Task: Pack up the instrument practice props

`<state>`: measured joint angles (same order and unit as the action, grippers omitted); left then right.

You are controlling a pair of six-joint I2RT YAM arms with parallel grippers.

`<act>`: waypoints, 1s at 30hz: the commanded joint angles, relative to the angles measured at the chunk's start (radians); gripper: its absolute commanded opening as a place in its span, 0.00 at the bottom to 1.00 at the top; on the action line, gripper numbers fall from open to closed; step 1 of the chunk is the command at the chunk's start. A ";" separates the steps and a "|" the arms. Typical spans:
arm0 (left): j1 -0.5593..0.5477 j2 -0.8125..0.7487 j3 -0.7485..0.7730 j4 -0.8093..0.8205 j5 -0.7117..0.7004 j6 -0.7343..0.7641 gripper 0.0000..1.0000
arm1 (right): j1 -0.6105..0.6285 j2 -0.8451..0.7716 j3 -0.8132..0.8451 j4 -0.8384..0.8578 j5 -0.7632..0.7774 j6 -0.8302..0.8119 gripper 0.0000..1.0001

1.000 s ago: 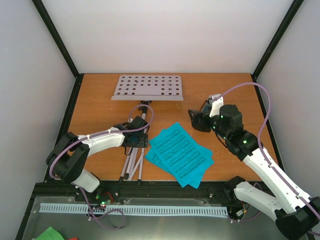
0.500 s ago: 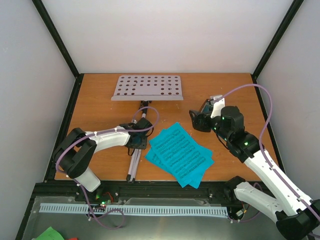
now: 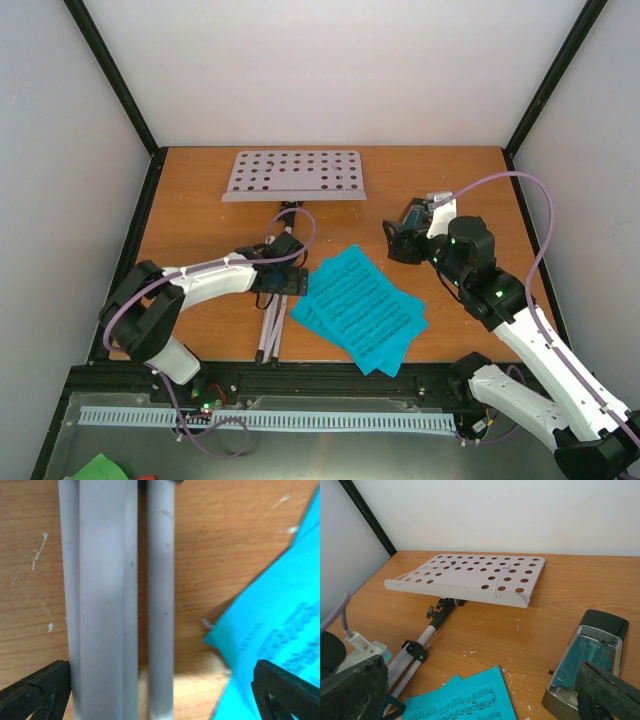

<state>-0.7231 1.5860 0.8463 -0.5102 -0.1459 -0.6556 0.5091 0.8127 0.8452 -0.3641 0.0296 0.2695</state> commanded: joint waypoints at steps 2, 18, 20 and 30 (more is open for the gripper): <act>-0.008 -0.129 0.060 0.081 0.087 0.048 0.99 | -0.007 -0.015 0.045 -0.036 -0.007 -0.024 1.00; 0.602 -0.188 0.400 0.151 0.621 0.411 1.00 | -0.400 0.367 0.452 -0.135 -0.294 -0.040 1.00; 0.786 -0.202 0.368 0.200 0.687 0.392 0.99 | -0.547 0.386 0.426 -0.108 -0.355 -0.010 1.00; 1.223 -0.396 -0.144 0.723 0.514 0.252 0.99 | -0.833 0.281 0.002 0.256 -0.084 -0.018 1.00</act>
<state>0.5117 1.2747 0.8963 -0.0776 0.4850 -0.3584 -0.3210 1.1610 1.0031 -0.3214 -0.2047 0.2707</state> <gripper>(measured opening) 0.995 1.000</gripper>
